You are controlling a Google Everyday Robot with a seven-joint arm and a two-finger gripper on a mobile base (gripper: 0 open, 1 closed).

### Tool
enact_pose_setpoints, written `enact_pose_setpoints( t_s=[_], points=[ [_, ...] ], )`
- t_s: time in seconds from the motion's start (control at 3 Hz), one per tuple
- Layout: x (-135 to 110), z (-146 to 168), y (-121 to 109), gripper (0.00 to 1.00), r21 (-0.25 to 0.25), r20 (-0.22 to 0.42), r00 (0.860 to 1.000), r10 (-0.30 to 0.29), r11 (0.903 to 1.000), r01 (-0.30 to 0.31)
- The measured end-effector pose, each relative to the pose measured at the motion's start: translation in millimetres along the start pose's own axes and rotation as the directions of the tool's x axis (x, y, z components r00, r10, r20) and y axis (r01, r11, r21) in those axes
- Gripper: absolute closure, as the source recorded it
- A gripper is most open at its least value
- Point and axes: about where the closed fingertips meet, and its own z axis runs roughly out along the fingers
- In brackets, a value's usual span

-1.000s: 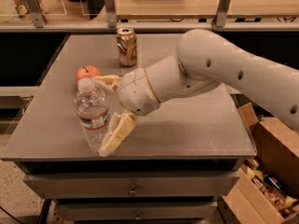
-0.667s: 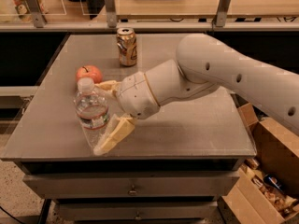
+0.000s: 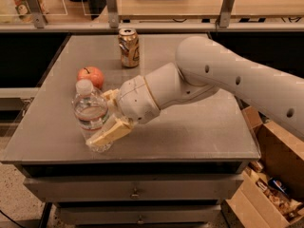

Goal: Knock water bottle over

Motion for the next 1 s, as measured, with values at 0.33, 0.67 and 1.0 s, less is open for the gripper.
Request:
enact_pose_setpoints(
  t_s=[0.33, 0.67, 1.0],
  points=[
    [-1, -8, -2, 0.86, 0.026, -0.005, 1.000, 0.025, 0.9994, -0.025],
    [5, -40, -7, 1.00, 0.123, -0.079, 0.993, 0.093, 0.9889, -0.083],
    [7, -76, -15, 1.00, 0.241, -0.190, 0.966, 0.176, 0.9621, -0.128]
  ],
)
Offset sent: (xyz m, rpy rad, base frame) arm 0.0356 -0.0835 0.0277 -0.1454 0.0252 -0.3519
